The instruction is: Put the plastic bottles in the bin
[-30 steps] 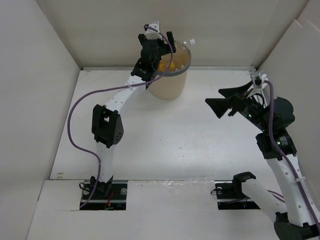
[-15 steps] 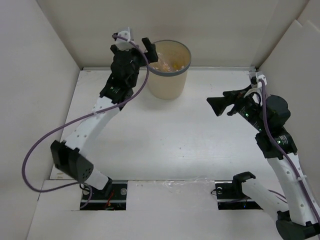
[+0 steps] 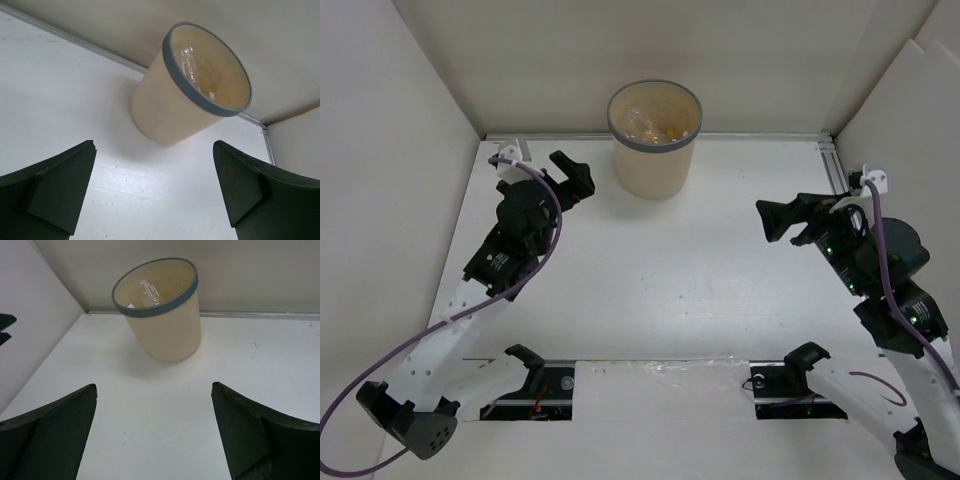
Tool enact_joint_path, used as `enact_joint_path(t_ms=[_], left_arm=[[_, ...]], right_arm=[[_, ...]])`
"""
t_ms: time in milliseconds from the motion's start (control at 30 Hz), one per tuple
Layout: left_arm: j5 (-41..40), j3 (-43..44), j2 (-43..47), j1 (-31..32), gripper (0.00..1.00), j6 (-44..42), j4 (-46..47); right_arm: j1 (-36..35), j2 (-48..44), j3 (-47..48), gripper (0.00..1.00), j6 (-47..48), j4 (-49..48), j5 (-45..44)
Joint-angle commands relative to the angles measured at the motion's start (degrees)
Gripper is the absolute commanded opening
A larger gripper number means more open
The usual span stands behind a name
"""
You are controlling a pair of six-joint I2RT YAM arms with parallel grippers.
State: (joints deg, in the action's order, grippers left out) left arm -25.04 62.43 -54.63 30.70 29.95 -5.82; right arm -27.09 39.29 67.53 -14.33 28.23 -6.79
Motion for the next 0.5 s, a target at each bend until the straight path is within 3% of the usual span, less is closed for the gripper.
enact_joint_path(t_ms=[0, 133, 467], left_arm=[[-7.55, 1.1, 2.6, 3.65, 1.0, 5.63, -7.95], [-4.43, 6.38, 5.74, 4.63, 1.0, 6.17, -16.48], [-7.83, 2.87, 19.82, 4.63, 1.0, 3.88, -19.48]], right_arm=[[-2.35, -2.72, -0.55, 1.0, 1.14, -0.45, -7.09], [-4.19, -2.73, 0.06, 1.0, 2.19, 0.07, -8.33], [-7.54, -4.12, 0.06, 1.0, 2.2, 0.69, -12.64]])
